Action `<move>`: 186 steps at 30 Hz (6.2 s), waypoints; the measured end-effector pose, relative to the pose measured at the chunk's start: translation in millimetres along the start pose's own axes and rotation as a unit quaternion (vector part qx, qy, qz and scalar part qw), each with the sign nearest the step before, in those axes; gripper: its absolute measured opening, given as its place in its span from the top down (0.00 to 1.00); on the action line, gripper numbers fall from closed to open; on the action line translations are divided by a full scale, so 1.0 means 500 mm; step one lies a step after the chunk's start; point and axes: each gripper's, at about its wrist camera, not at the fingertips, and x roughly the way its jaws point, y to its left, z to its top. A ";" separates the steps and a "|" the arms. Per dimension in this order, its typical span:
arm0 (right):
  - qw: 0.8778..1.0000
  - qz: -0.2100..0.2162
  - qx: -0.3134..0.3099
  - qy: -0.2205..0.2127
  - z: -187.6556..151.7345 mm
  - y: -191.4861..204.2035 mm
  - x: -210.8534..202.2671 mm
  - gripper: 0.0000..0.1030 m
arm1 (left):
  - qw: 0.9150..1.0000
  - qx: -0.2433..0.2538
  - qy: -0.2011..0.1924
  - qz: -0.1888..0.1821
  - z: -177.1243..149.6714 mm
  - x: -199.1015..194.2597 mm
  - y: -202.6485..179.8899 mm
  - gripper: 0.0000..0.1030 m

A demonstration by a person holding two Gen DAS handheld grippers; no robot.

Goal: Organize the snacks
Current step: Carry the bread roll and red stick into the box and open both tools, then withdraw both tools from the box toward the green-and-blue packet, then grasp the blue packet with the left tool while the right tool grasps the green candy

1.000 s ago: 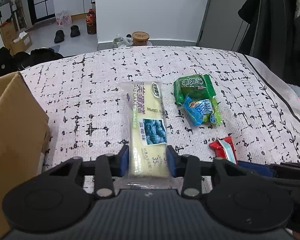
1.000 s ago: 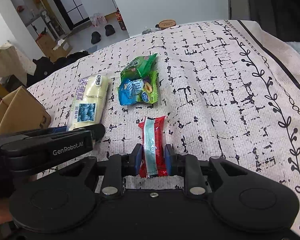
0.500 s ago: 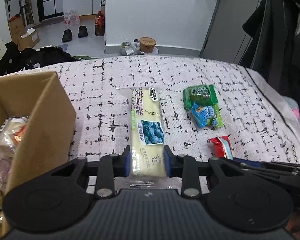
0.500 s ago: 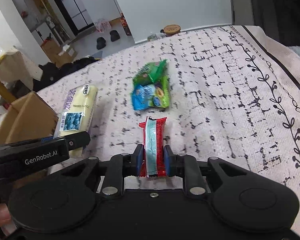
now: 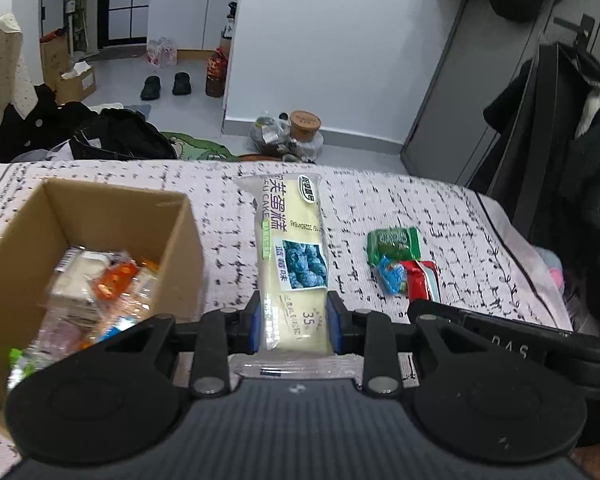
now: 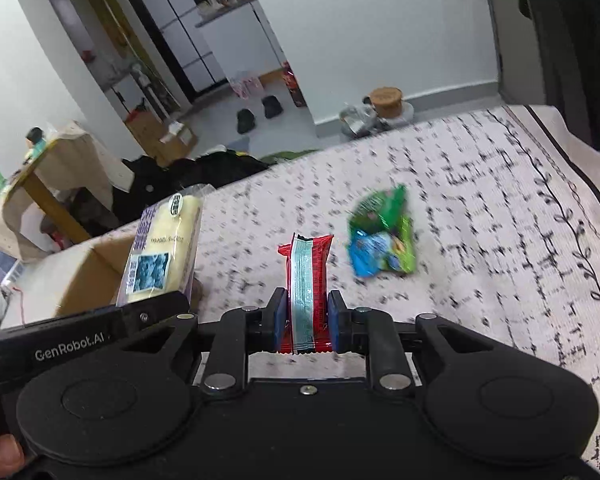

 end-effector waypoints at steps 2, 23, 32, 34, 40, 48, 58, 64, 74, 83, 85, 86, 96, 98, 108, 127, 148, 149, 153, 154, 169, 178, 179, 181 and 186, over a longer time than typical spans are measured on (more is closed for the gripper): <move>1.000 0.010 -0.004 -0.005 0.006 0.013 -0.006 0.79 | 1.000 -0.007 -0.004 0.000 0.005 -0.015 0.009 0.71; 0.994 0.075 -0.075 -0.009 0.015 0.158 -0.004 0.79 | 0.997 -0.055 -0.042 0.035 0.025 -0.143 0.127 0.71; 0.990 0.097 -0.103 -0.003 0.025 0.217 0.013 0.79 | 0.994 -0.075 -0.048 0.066 0.027 -0.176 0.190 0.71; 0.989 0.100 -0.107 -0.001 0.028 0.227 0.016 0.79 | 0.993 -0.081 -0.047 0.071 0.024 -0.179 0.205 0.71; 0.988 0.110 -0.113 0.007 0.030 0.255 0.027 0.79 | 0.993 -0.088 -0.036 0.076 0.014 -0.176 0.235 0.70; 0.985 0.116 -0.126 0.033 0.018 0.294 0.053 0.79 | 0.991 -0.088 -0.020 0.103 0.004 -0.157 0.266 0.69; 0.980 0.138 -0.130 0.051 -0.001 0.324 0.076 0.72 | 0.986 -0.119 -0.027 0.115 0.000 -0.180 0.303 0.49; 0.986 0.123 -0.102 0.035 0.011 0.291 0.057 0.56 | 0.985 -0.128 -0.020 0.112 0.000 -0.183 0.304 0.34; 0.993 0.092 -0.077 0.003 0.033 0.213 0.014 0.35 | 0.985 -0.131 -0.024 0.111 -0.003 -0.185 0.272 0.17; 0.993 0.083 -0.078 -0.010 0.032 0.172 -0.009 0.18 | 0.986 -0.109 -0.036 0.118 0.005 -0.177 0.229 0.00; 0.993 0.080 -0.080 -0.014 0.032 0.163 -0.015 0.11 | 0.987 -0.103 -0.037 0.117 0.007 -0.177 0.220 0.00; 0.993 0.079 -0.080 -0.016 0.031 0.158 -0.019 0.09 | 0.987 -0.101 -0.038 0.116 0.007 -0.176 0.214 0.00; 0.994 0.059 -0.084 -0.023 0.023 0.096 -0.048 0.00 | 0.991 -0.089 -0.035 0.098 0.001 -0.161 0.159 0.00; 0.995 0.055 -0.081 -0.023 0.021 0.084 -0.052 0.00 | 0.992 -0.087 -0.031 0.088 0.000 -0.156 0.144 0.00; 0.997 0.030 -0.064 -0.022 0.010 0.013 -0.069 0.00 | 0.995 -0.073 -0.027 0.065 0.000 -0.144 0.078 0.00; 0.999 -0.011 -0.024 -0.019 0.020 -0.076 -0.065 0.28 | 0.999 -0.034 -0.017 -0.003 0.017 -0.055 -0.021 0.05; 0.998 -0.061 -0.011 -0.009 0.125 -0.121 -0.051 0.34 | 0.998 -0.046 0.003 -0.037 0.033 0.082 -0.106 0.17; 0.998 -0.061 -0.006 -0.009 0.128 -0.125 -0.046 0.34 | 0.998 -0.051 0.005 -0.037 0.034 0.090 -0.108 0.18; 0.998 -0.060 0.012 -0.007 0.127 -0.144 -0.022 0.34 | 0.997 -0.061 0.006 -0.039 0.032 0.114 -0.113 0.19; 0.998 -0.059 0.015 -0.006 0.124 -0.147 -0.016 0.34 | 0.997 -0.063 0.005 -0.040 0.031 0.120 -0.114 0.19; 0.997 -0.045 0.067 0.009 0.095 -0.198 0.048 0.35 | 0.995 -0.081 0.039 -0.049 0.015 0.242 -0.122 0.28; 0.994 -0.044 0.100 0.001 0.092 -0.226 0.063 0.38 | 0.996 -0.063 0.043 -0.052 0.014 0.294 -0.152 0.37; 0.994 -0.043 0.098 0.001 0.091 -0.223 0.066 0.38 | 0.996 -0.054 0.044 -0.049 0.013 0.295 -0.152 0.45; 0.995 -0.040 0.094 0.002 0.089 -0.217 0.071 0.38 | 0.997 -0.037 0.044 -0.041 0.010 0.294 -0.152 0.64; 0.996 -0.029 0.088 0.008 0.080 -0.197 0.085 0.38 | 0.996 -0.045 0.053 -0.050 0.011 0.278 -0.121 0.71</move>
